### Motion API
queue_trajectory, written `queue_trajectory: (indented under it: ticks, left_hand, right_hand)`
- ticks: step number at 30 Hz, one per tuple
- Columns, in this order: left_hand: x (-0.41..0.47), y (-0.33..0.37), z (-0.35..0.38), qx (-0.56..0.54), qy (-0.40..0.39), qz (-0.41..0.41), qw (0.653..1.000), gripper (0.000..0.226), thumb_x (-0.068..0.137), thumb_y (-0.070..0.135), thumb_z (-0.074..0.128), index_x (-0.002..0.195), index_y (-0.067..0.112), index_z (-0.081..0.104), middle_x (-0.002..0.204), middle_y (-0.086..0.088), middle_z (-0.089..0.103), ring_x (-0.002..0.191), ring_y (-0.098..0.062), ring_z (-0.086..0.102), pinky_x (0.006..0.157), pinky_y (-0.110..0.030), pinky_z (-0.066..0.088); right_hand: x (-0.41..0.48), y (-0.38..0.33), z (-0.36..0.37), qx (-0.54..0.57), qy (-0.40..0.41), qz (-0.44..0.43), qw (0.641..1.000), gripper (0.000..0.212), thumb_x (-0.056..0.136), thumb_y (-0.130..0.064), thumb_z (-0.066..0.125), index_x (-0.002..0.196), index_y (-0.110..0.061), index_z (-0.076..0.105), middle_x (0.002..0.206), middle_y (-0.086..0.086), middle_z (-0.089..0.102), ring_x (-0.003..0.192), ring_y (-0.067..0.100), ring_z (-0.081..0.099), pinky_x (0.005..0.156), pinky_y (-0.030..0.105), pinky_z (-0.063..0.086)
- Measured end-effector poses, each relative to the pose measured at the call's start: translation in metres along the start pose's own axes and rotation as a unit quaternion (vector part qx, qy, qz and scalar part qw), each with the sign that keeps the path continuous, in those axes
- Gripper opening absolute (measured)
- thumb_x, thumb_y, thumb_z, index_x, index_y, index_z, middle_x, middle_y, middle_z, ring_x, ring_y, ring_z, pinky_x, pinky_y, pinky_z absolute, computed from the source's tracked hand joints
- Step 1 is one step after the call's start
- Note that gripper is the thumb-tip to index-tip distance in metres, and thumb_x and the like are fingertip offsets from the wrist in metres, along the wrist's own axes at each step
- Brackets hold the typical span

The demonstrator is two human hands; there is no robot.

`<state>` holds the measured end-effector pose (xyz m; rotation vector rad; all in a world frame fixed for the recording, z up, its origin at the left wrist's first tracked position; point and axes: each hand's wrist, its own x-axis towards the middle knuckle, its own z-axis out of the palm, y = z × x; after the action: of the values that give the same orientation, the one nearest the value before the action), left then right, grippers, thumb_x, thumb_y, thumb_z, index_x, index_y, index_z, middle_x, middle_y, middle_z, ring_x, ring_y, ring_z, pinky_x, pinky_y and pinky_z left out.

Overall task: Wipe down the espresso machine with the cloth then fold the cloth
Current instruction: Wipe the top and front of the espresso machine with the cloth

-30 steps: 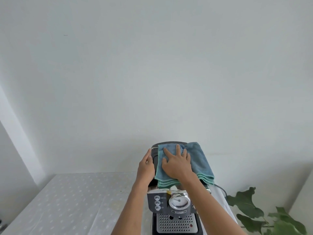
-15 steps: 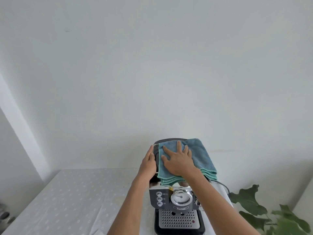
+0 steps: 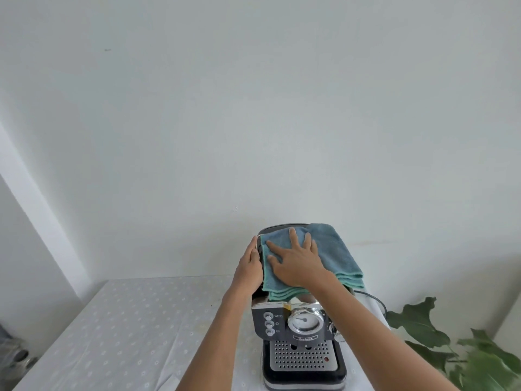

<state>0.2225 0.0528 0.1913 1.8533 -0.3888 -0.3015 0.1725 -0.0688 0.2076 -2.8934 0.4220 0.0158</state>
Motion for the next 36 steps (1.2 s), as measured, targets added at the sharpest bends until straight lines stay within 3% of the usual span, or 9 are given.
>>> queue_trajectory:
  ticks: [5, 12, 16, 21, 25, 31, 36]
  left_hand:
    - [-0.002, -0.001, 0.003, -0.041, 0.007, 0.001, 0.999, 0.046, 0.105, 0.025, 0.020, 0.150, 0.034, 0.029, 0.157, 0.009, 0.028, 0.143, -0.011, 0.027, 0.118, -0.031, 0.021]
    - [-0.002, -0.002, 0.004, -0.066, 0.019, -0.004, 0.998, 0.045, 0.106, 0.027, 0.021, 0.149, 0.034, 0.032, 0.155, 0.006, 0.033, 0.140, -0.014, 0.034, 0.115, -0.033, 0.029]
    - [0.000, -0.003, 0.006, -0.068, 0.025, -0.005, 0.997, 0.044, 0.105, 0.028, 0.022, 0.146, 0.037, 0.035, 0.153, 0.005, 0.037, 0.136, -0.016, 0.040, 0.114, -0.041, 0.034]
    - [-0.003, 0.001, 0.004, -0.042, 0.015, -0.004, 0.999, 0.046, 0.106, 0.026, 0.020, 0.150, 0.032, 0.030, 0.155, 0.008, 0.033, 0.141, -0.012, 0.032, 0.118, -0.034, 0.025]
    - [-0.005, 0.001, 0.004, -0.026, 0.015, 0.007, 1.000, 0.046, 0.106, 0.026, 0.019, 0.150, 0.032, 0.028, 0.156, 0.008, 0.030, 0.142, -0.012, 0.029, 0.116, -0.029, 0.023]
    - [-0.005, -0.001, 0.005, -0.027, 0.015, 0.010, 0.999, 0.046, 0.106, 0.027, 0.019, 0.151, 0.030, 0.028, 0.156, 0.008, 0.029, 0.142, -0.011, 0.028, 0.113, -0.026, 0.022]
    - [-0.004, -0.001, 0.004, -0.032, 0.014, 0.012, 0.999, 0.046, 0.106, 0.027, 0.018, 0.150, 0.033, 0.027, 0.157, 0.008, 0.029, 0.142, -0.011, 0.028, 0.114, -0.028, 0.023]
  right_hand:
    - [-0.034, 0.013, 0.006, 0.018, -0.007, -0.053, 0.998, 0.051, 0.103, -0.056, 0.022, 0.154, -0.055, 0.016, 0.169, 0.004, -0.012, 0.152, 0.043, -0.017, 0.125, 0.051, -0.007]
    - [0.009, -0.004, 0.001, -0.030, -0.002, -0.017, 0.999, 0.054, 0.102, -0.057, 0.019, 0.156, -0.051, 0.017, 0.169, 0.013, -0.007, 0.149, 0.053, -0.015, 0.122, 0.058, -0.006]
    - [-0.003, 0.007, -0.001, -0.016, -0.020, -0.050, 0.998, 0.053, 0.102, -0.058, 0.019, 0.155, -0.054, 0.015, 0.169, 0.007, -0.008, 0.151, 0.045, -0.018, 0.124, 0.054, -0.008]
    - [-0.006, 0.022, -0.001, 0.041, 0.000, 0.018, 0.999, 0.060, 0.103, -0.052, 0.022, 0.160, -0.038, 0.010, 0.169, 0.011, -0.012, 0.154, 0.038, -0.011, 0.126, 0.048, 0.000]
    - [0.021, 0.010, -0.001, 0.031, 0.030, 0.066, 0.997, 0.061, 0.104, -0.040, 0.021, 0.162, -0.026, 0.005, 0.167, 0.020, -0.008, 0.153, 0.040, -0.013, 0.125, 0.049, -0.004]
    - [0.044, 0.018, -0.005, -0.026, 0.019, -0.038, 0.999, 0.058, 0.106, -0.034, 0.018, 0.162, -0.025, 0.012, 0.170, 0.008, 0.000, 0.154, 0.037, -0.013, 0.125, 0.048, -0.009]
    - [0.061, 0.024, -0.013, -0.014, 0.011, -0.023, 1.000, 0.057, 0.105, -0.030, 0.019, 0.161, -0.028, 0.015, 0.170, 0.008, 0.006, 0.154, 0.038, -0.008, 0.125, 0.050, -0.006]
